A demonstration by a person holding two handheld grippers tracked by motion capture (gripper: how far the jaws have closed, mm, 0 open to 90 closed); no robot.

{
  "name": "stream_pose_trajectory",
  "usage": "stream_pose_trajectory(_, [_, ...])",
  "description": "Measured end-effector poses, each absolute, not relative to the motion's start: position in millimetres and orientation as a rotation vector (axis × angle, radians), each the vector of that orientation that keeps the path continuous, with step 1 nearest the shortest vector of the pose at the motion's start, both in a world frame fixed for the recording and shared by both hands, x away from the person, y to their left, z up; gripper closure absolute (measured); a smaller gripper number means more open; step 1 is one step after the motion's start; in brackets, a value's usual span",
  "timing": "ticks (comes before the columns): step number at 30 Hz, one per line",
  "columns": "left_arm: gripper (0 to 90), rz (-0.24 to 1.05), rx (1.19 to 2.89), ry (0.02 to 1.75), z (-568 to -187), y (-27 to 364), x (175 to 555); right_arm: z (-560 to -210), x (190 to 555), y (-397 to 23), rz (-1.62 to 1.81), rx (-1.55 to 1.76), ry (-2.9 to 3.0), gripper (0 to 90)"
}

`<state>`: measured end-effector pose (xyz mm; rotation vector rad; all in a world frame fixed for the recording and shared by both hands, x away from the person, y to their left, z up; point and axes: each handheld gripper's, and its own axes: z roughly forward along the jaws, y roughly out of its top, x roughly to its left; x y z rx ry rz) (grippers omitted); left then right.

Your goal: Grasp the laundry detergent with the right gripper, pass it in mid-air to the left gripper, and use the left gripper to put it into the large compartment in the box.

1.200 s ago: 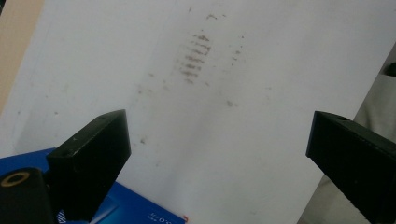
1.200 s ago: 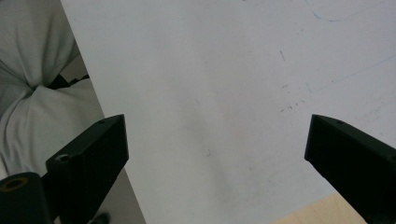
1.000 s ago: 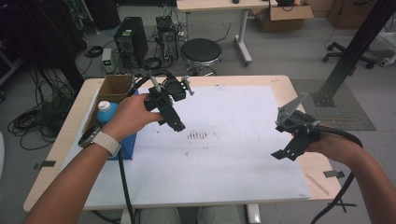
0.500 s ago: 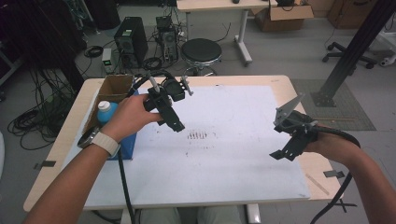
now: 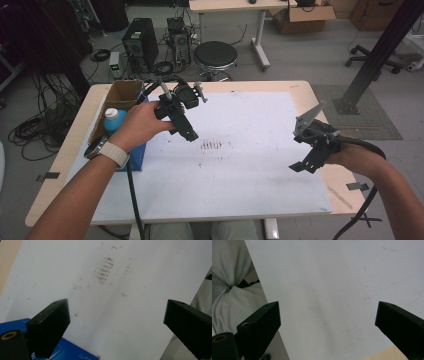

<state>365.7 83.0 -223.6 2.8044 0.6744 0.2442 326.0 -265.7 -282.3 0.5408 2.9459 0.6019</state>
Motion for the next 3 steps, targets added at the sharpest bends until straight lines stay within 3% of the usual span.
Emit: stream_pose_trajectory(3, [7.3, 0.245, 2.801, 0.675, -223.2, 82.8, 365.3, -282.8, 326.1, -265.9, 0.604, 0.541, 2.946, 6.1])
